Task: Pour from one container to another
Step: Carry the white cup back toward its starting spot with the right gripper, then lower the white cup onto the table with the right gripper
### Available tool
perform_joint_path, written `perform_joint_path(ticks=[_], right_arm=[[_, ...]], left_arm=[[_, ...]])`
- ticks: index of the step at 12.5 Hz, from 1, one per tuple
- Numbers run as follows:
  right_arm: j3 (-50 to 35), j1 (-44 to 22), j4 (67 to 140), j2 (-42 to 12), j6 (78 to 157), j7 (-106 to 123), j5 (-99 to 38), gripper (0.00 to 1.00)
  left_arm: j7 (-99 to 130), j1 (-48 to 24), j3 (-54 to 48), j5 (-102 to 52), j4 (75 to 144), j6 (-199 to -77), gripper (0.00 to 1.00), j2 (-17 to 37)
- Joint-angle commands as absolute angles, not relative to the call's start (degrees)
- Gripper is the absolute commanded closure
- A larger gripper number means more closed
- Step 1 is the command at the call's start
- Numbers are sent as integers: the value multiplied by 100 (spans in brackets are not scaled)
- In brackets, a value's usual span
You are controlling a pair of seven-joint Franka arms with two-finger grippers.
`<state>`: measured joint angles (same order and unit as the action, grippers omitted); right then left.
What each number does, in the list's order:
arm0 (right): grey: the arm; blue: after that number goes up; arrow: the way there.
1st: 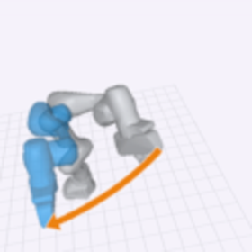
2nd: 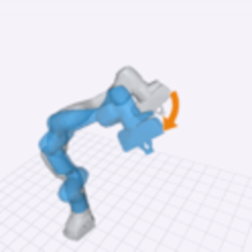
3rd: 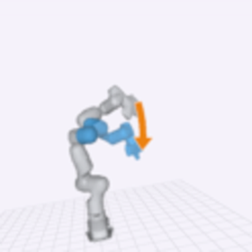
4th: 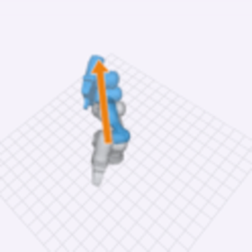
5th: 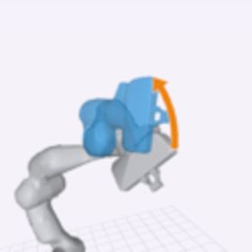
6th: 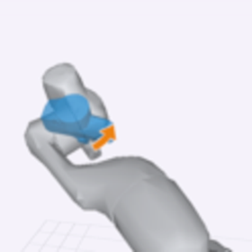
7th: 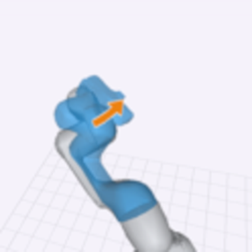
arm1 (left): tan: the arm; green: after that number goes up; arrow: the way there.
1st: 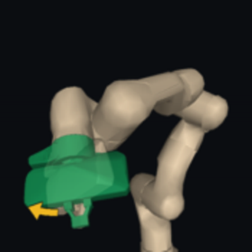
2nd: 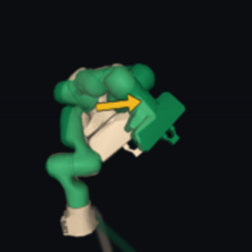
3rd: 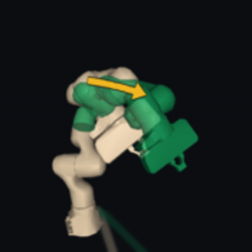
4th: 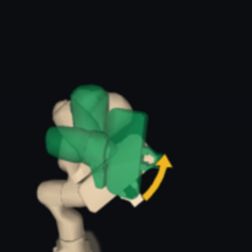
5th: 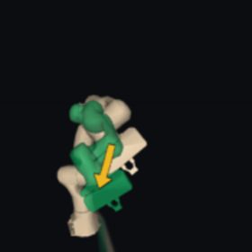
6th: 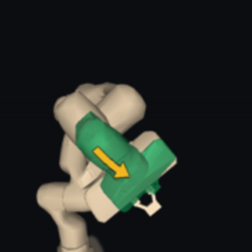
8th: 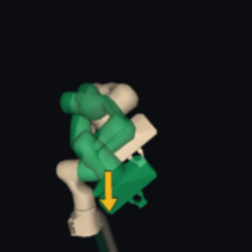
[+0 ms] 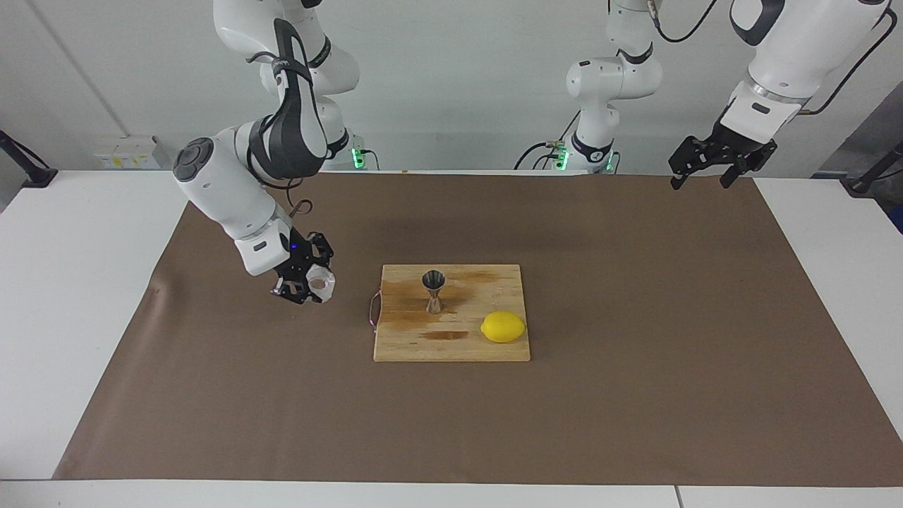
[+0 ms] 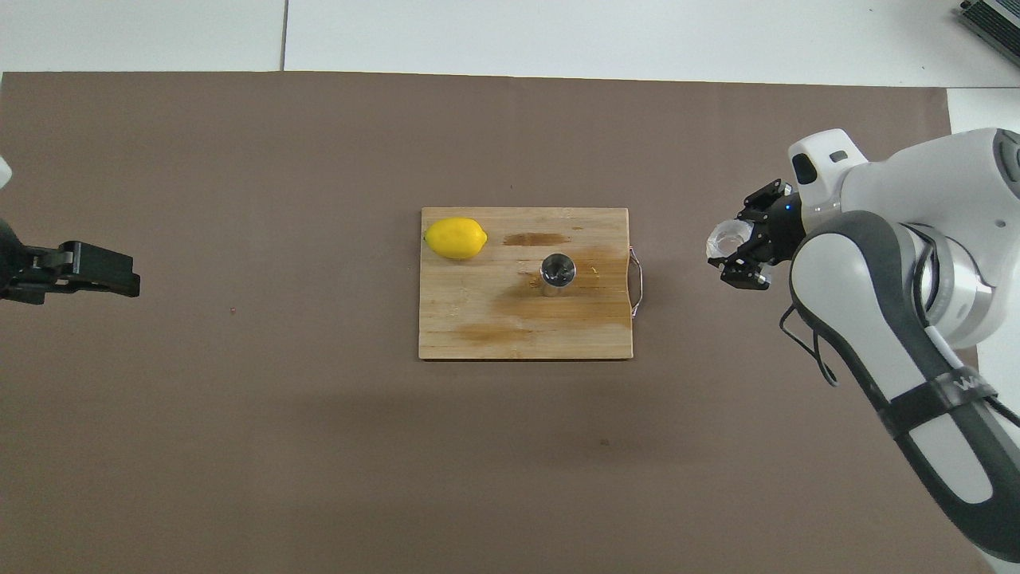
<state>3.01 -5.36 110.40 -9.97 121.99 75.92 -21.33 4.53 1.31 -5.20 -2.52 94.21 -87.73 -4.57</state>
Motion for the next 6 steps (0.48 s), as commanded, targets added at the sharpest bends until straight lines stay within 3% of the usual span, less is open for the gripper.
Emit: perform_joint_path(ticks=[1,6], right_arm=[[237,-264,11845,-756,12655,8338,-2364,62],[237,8,12559,-817,13674,9499,-2803,61]], left_arm=[[431,202,-554,-185,9519,-8710,0,-580],[431,202,-554,-185,9510,-8710,0,-580]])
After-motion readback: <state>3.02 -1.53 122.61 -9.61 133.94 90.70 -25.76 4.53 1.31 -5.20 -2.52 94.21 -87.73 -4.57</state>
